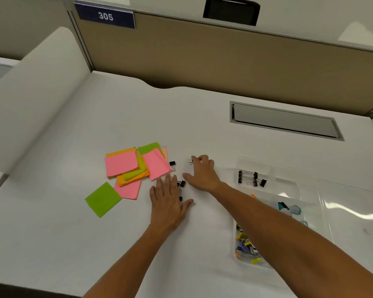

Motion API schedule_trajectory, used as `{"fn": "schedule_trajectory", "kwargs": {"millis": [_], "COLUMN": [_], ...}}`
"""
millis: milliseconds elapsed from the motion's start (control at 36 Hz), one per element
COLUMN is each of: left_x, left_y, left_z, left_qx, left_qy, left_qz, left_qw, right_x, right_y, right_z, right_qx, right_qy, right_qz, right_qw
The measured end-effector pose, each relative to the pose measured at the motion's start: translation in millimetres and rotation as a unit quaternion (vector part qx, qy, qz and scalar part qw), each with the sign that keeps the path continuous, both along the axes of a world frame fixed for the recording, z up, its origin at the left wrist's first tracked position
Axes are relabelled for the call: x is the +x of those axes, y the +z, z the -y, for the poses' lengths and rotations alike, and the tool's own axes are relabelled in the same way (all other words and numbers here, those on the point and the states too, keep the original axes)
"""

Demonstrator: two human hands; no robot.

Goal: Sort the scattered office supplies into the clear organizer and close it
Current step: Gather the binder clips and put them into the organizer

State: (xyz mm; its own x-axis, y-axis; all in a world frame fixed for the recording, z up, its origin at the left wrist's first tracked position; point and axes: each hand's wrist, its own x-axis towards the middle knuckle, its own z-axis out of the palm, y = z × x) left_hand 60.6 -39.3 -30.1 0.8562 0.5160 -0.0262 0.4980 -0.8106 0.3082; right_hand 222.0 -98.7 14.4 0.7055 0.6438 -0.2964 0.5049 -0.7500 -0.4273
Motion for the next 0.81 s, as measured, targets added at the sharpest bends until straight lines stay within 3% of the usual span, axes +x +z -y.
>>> {"fn": "schedule_trajectory", "kwargs": {"millis": [167,306,583,806], "left_x": [-3,-9,-19,-19], "left_y": [-3,-4,-4,-2], "left_z": [-1,-8,-25,-31], "left_qx": [0.041,0.061,0.052,0.076], "left_qy": [-0.035,-0.031,-0.039,-0.085], "left_qz": [-0.011,0.030,0.041,0.074], "left_qw": [0.998,0.997,0.997,0.991], "right_x": [-1,0,-7,-26], "right_y": [-10,-17,-22,-34], "right_z": [-12,-18,-16,-2], "right_qx": [0.012,0.014,0.025,0.064], "right_qy": [0.122,0.211,0.272,0.203], "right_qz": [0.077,0.150,0.232,0.248], "right_qw": [0.989,0.966,0.934,0.945]}}
